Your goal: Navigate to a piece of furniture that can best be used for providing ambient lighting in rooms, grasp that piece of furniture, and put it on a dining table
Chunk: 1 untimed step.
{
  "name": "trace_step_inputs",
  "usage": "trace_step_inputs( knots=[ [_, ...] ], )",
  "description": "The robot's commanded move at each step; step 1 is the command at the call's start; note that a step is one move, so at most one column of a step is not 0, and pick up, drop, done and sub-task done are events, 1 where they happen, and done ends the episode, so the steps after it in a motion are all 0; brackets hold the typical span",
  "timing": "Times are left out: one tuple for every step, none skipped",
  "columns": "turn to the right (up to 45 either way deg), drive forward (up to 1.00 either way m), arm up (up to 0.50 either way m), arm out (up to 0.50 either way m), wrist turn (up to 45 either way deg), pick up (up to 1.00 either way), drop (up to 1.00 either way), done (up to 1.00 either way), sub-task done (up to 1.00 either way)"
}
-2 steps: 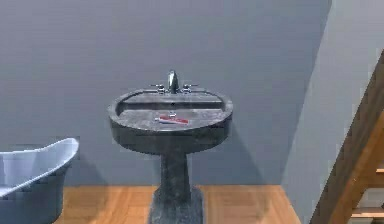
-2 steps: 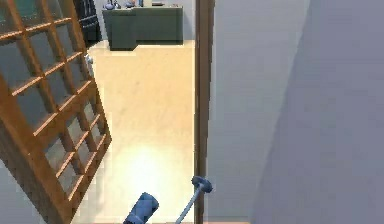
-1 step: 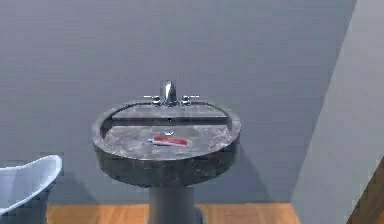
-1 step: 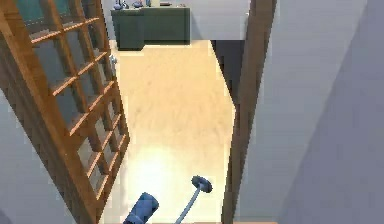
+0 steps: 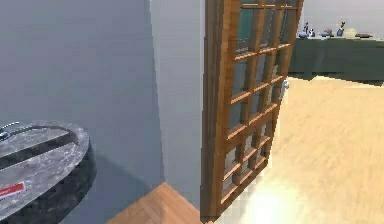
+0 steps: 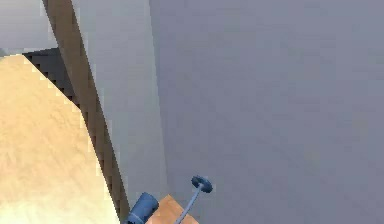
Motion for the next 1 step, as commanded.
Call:
trace_step_inputs(
  knots=[
    [15.0,0.0,0.0,0.0,0.0,0.0,0.0,0.0,0.0]
  ],
)
